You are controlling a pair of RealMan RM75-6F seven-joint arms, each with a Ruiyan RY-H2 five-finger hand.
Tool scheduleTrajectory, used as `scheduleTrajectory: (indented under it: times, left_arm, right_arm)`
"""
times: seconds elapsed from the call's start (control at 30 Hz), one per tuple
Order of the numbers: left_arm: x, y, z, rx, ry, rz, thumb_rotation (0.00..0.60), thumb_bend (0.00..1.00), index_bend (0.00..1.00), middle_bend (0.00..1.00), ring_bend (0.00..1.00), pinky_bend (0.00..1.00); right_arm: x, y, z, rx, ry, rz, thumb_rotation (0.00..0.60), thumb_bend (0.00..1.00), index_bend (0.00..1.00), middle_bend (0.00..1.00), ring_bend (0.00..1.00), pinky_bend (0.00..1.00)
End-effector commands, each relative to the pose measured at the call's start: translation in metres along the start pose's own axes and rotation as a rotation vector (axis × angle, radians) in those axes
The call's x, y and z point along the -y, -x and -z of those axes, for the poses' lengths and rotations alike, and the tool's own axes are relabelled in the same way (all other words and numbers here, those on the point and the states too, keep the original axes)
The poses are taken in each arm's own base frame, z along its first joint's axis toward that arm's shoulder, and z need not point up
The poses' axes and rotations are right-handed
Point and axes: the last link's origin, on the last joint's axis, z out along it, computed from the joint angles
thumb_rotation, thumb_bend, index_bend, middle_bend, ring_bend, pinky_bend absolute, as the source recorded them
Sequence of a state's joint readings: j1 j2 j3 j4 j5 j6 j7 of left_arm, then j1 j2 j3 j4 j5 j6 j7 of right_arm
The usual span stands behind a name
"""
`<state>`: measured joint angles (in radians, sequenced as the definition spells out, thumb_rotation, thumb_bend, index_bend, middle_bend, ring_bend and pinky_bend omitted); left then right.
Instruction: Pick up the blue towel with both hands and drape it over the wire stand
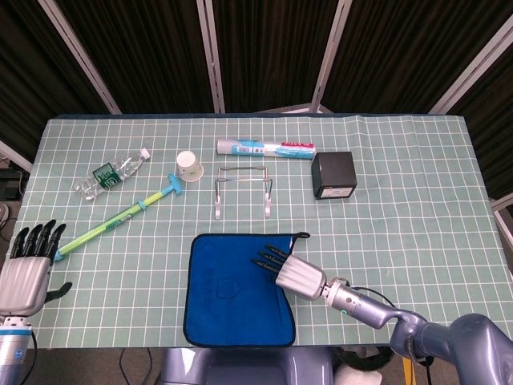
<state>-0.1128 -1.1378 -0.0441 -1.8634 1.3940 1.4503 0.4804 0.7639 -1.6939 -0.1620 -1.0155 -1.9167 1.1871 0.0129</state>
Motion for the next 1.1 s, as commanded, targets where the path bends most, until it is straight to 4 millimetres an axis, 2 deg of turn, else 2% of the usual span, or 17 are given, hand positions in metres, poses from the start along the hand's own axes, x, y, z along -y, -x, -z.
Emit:
scheduleTrajectory:
  times: [0.03,0.13,0.17,0.23,0.27,0.3,0.4,0.53,0.77,0.93,1.1]
  left_arm:
    - [-0.011,0.004,-0.011,-0.004,0.091,0.003,0.600,0.00,0.00,0.00,0.00,0.00]
    - [-0.023,0.008,-0.019,0.001,0.197,0.005,0.600,0.00,0.00,0.00,0.00,0.00]
    - [-0.028,0.009,-0.023,0.001,0.247,-0.002,0.600,0.00,0.01,0.00,0.00,0.00]
    - [-0.035,0.012,-0.029,-0.004,0.332,-0.040,0.600,0.04,0.07,0.00,0.00,0.00]
    - [-0.050,0.015,-0.037,-0.015,0.448,-0.105,0.600,0.06,0.10,0.00,0.00,0.00]
    - [-0.063,0.022,-0.047,-0.012,0.544,-0.150,0.600,0.10,0.14,0.00,0.00,0.00]
    - [-0.081,0.035,-0.061,0.001,0.648,-0.179,0.600,0.17,0.22,0.00,0.00,0.00]
    - [-0.103,0.053,-0.075,0.019,0.721,-0.168,0.600,0.21,0.28,0.00,0.00,0.00]
    - [-0.140,0.076,-0.083,0.046,0.823,-0.104,0.600,0.22,0.29,0.00,0.00,0.00]
    - [-0.152,0.090,-0.083,0.090,0.868,-0.093,0.600,0.22,0.31,0.00,0.00,0.00]
    - [-0.160,0.098,-0.081,0.123,0.885,-0.076,0.600,0.22,0.31,0.00,0.00,0.00]
  right_arm:
    - [0.000,0.001,0.000,0.001,-0.003,0.000,0.600,0.45,0.64,0.04,0.00,0.00]
    - [-0.001,0.001,0.000,0.001,-0.002,0.002,0.600,0.45,0.67,0.04,0.00,0.00]
    - [-0.001,0.000,0.000,-0.001,0.000,0.002,0.600,0.45,0.71,0.04,0.00,0.00]
    - [-0.002,0.000,0.000,-0.003,0.003,-0.001,0.600,0.45,0.79,0.04,0.00,0.00]
    - [-0.003,-0.001,0.000,-0.007,0.009,-0.010,0.600,0.45,0.81,0.04,0.00,0.00]
    - [-0.003,-0.002,0.000,-0.010,0.014,-0.018,0.600,0.45,0.81,0.04,0.00,0.00]
    - [-0.002,-0.003,0.000,-0.016,0.021,-0.048,0.600,0.45,0.79,0.04,0.00,0.00]
    - [-0.002,-0.005,0.000,-0.027,0.026,-0.087,0.600,0.45,0.78,0.05,0.00,0.00]
    - [-0.003,-0.004,-0.002,-0.020,0.036,-0.102,0.600,0.45,0.73,0.05,0.00,0.00]
    - [-0.005,-0.003,-0.001,-0.021,0.046,-0.112,0.600,0.45,0.80,0.06,0.00,0.00]
    - [-0.007,-0.003,0.000,-0.022,0.049,-0.112,0.600,0.45,0.82,0.06,0.00,0.00]
